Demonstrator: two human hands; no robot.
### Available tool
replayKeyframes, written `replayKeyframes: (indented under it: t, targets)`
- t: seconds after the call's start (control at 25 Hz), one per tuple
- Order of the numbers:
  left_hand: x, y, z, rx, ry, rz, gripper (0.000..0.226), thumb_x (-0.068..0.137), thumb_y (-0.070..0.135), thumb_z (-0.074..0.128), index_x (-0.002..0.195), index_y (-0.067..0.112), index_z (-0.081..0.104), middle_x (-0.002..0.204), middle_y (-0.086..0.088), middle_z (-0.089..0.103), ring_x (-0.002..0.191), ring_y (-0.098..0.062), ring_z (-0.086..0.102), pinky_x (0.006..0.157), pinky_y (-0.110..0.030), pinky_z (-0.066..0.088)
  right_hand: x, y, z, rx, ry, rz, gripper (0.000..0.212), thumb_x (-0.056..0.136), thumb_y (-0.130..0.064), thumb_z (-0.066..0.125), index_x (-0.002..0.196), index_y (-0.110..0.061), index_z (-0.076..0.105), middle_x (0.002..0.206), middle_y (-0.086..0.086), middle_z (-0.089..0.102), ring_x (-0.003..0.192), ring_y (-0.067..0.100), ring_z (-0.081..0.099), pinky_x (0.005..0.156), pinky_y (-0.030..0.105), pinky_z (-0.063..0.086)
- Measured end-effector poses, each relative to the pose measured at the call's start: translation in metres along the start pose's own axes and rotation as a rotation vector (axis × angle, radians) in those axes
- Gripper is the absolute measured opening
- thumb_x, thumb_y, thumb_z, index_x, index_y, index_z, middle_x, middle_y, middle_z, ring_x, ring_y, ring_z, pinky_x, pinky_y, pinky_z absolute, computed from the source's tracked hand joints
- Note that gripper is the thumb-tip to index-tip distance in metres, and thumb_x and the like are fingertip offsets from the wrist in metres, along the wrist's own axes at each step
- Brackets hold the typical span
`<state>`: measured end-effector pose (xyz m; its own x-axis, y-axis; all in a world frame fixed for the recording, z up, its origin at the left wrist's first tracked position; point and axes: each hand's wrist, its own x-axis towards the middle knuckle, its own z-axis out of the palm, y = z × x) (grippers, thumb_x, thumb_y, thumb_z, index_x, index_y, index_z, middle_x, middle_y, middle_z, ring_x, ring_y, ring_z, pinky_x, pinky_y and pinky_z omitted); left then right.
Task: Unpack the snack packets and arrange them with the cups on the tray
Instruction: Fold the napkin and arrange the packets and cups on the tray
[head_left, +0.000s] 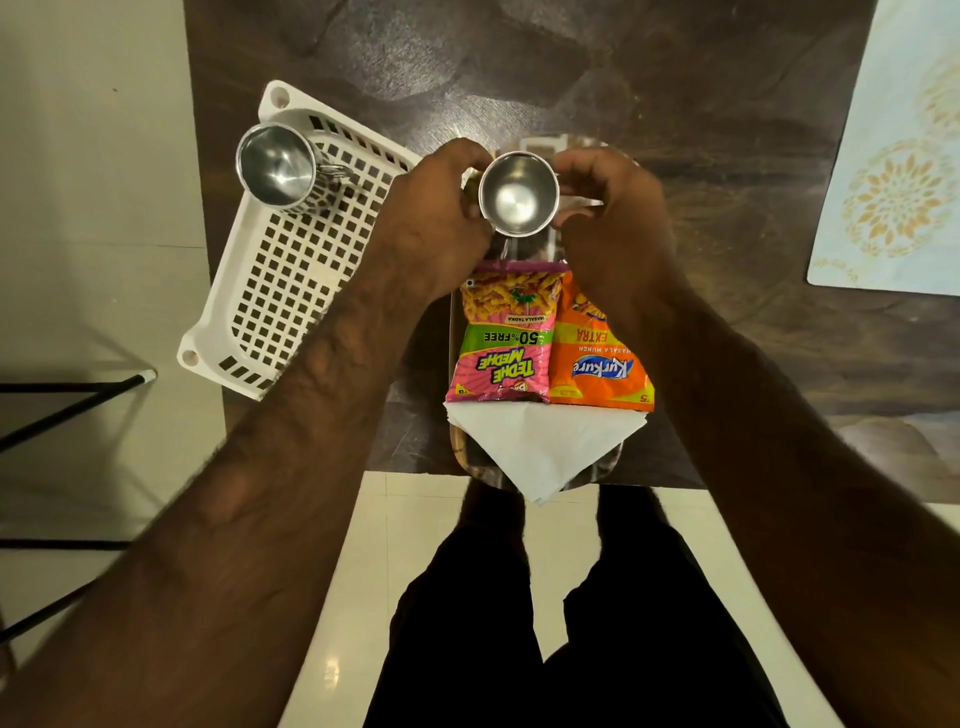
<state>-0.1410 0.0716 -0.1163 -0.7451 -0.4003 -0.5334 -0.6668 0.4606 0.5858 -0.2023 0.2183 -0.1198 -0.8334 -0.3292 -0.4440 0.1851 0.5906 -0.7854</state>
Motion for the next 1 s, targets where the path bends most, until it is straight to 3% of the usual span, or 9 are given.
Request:
replayKeyframes:
  t: [0.16,0.32,0.44,0.52,0.64,0.72,0.84,1.0]
  targets:
    - [-0.001,-0.003,0.003,-0.041,-0.013,-0.014,0.045,0.083,0.013,0.07,0.124,0.028,0.06,0.087,0.002,0.071,0.077,-0.012,0.066,0.076,-0.029,0.054,0.002,-0.001,-0.003,-0.017,-0.017,-0.032,0.043,0.085,0.003,0.064,0.125,-0.009,0.074,0.105,-0.015,0.069,0.099,-0.002,0.065,0.087,0.005,0.05]
    - [-0.003,-0.001,0.001,-0.039,-0.023,-0.013,0.044,0.085,0.014,0.069,0.126,0.027,0.059,0.09,-0.002,0.073,0.084,-0.017,0.069,0.076,-0.029,0.053,0.004,0.001,-0.002,-0.025,-0.022,-0.014,0.044,0.087,0.008,0.064,0.126,-0.01,0.074,0.112,-0.01,0.073,0.109,0.005,0.069,0.097,0.018,0.056]
    - [-0.005,0.001,-0.006,-0.016,-0.025,-0.008,0.046,0.085,0.013,0.068,0.128,0.025,0.058,0.092,-0.003,0.071,0.081,-0.015,0.066,0.08,-0.03,0.055,-0.002,-0.005,-0.001,-0.027,0.008,-0.015,0.039,0.085,0.0,0.057,0.115,-0.018,0.073,0.103,-0.024,0.067,0.096,-0.016,0.062,0.085,0.002,0.048]
    - [-0.009,0.0,-0.019,0.045,0.069,0.061,0.045,0.084,0.012,0.068,0.128,0.021,0.059,0.103,-0.003,0.066,0.086,-0.015,0.062,0.086,-0.035,0.054,-0.007,-0.012,-0.002,-0.009,0.036,-0.014,0.043,0.078,-0.003,0.049,0.105,-0.033,0.064,0.1,-0.027,0.062,0.092,-0.022,0.058,0.081,-0.003,0.043]
    - [-0.016,-0.014,-0.047,0.318,0.356,0.194,0.049,0.078,0.017,0.067,0.125,0.014,0.057,0.127,-0.015,0.055,0.116,-0.031,0.055,0.097,-0.043,0.048,-0.008,-0.017,-0.003,-0.082,0.076,-0.006,0.047,0.076,-0.005,0.046,0.101,-0.041,0.06,0.108,-0.015,0.059,0.096,-0.01,0.055,0.084,0.002,0.042]
    - [-0.014,-0.032,-0.067,0.527,0.441,0.069,0.063,0.074,0.032,0.07,0.131,0.015,0.05,0.138,-0.018,0.047,0.128,-0.039,0.046,0.1,-0.049,0.042,-0.009,-0.018,-0.003,-0.126,0.109,-0.038,0.051,0.08,0.003,0.047,0.106,-0.037,0.064,0.108,-0.013,0.054,0.091,-0.013,0.051,0.081,-0.002,0.039]
    - [-0.009,-0.06,-0.082,0.566,0.265,-0.175,0.09,0.072,0.05,0.08,0.144,0.016,0.038,0.149,-0.017,0.038,0.137,-0.04,0.037,0.106,-0.055,0.037,-0.012,-0.017,-0.003,-0.159,0.124,-0.061,0.051,0.083,0.008,0.048,0.114,-0.025,0.07,0.112,-0.007,0.053,0.086,-0.007,0.053,0.08,0.001,0.042]
    - [-0.004,-0.082,-0.082,0.379,0.252,-0.172,0.083,0.078,0.033,0.082,0.146,0.014,0.038,0.144,-0.02,0.043,0.134,-0.041,0.043,0.105,-0.055,0.045,-0.016,-0.017,0.002,-0.208,0.119,-0.091,0.048,0.085,0.008,0.051,0.119,-0.018,0.071,0.116,-0.007,0.053,0.082,-0.008,0.053,0.084,0.012,0.049]
